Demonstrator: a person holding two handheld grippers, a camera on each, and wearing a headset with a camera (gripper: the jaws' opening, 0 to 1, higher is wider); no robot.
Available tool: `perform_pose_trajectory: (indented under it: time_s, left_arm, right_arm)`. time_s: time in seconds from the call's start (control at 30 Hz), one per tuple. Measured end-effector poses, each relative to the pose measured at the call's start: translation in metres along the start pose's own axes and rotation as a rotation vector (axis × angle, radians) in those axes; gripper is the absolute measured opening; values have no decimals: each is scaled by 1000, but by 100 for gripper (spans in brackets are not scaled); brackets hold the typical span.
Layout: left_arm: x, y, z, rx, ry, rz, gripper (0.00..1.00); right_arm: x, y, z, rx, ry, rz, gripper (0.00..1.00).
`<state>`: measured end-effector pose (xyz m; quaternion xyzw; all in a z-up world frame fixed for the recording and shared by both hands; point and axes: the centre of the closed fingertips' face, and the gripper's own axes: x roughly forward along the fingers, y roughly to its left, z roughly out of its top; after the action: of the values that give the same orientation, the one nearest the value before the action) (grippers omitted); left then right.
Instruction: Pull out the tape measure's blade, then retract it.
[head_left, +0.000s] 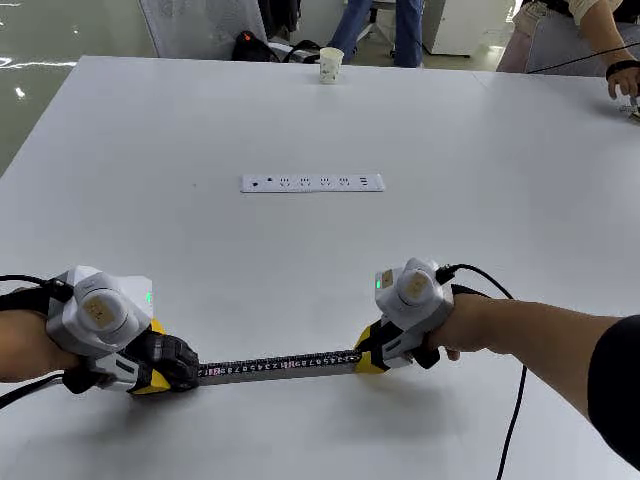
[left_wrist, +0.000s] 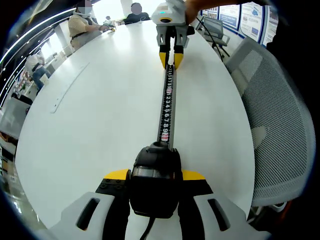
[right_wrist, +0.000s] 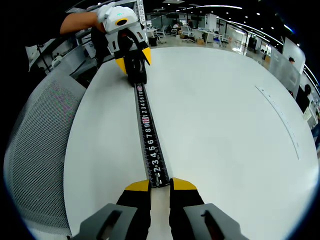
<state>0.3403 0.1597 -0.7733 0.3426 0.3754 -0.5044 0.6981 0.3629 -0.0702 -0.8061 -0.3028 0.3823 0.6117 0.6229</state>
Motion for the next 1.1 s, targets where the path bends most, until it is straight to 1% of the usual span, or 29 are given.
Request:
perform_pose_trajectory:
  time_s: [0.6, 1.1]
  left_arm:
    - [0, 0, -1, 0, 1, 0, 31]
    - [1, 2, -1, 1, 1, 2, 31]
  right_arm:
    - [-5, -2, -9, 13, 4, -8, 9]
    - [-6, -1, -10, 16, -1, -8, 10]
